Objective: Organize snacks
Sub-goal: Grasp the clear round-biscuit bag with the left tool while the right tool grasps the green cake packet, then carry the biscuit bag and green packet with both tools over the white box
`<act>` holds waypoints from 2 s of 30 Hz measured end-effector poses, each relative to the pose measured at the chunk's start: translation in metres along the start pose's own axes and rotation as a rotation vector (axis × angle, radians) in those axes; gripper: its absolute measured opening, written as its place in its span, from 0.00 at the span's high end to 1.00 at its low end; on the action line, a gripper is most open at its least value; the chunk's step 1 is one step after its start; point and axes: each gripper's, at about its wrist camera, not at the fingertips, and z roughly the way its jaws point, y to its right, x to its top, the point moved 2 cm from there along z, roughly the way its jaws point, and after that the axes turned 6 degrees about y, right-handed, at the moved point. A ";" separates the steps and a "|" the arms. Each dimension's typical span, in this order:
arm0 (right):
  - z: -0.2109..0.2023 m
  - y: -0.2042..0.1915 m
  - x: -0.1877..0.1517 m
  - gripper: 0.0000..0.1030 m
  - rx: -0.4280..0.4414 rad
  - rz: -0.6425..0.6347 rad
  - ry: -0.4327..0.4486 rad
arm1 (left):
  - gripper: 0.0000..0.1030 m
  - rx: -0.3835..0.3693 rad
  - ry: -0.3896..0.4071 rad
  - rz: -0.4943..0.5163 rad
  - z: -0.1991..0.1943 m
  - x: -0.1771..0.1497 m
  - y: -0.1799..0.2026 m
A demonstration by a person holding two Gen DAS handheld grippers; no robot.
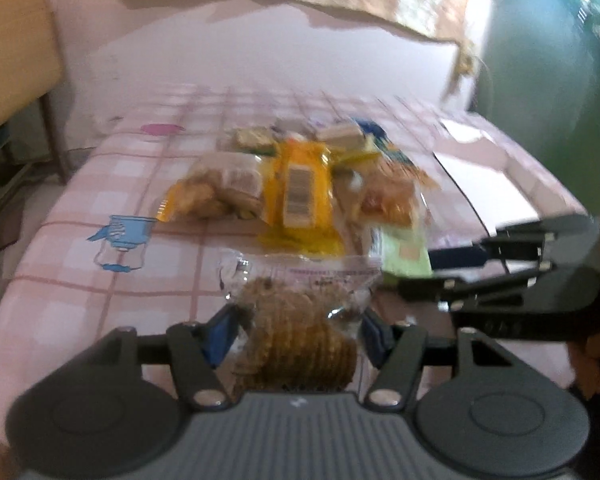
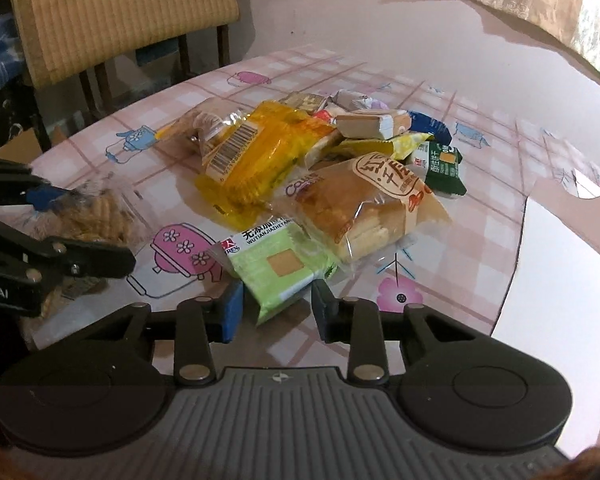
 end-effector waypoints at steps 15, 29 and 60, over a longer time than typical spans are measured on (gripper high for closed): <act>0.037 -0.002 0.022 0.22 0.123 -0.101 -0.063 | 0.39 0.040 0.074 -0.142 -0.025 -0.003 -0.014; -0.032 -0.011 0.013 0.37 -0.076 0.102 0.053 | 0.39 0.130 0.148 -0.171 -0.038 0.009 0.002; -0.172 0.053 0.019 0.37 -0.407 0.251 0.290 | 0.39 -0.028 0.217 -0.083 -0.045 0.073 0.113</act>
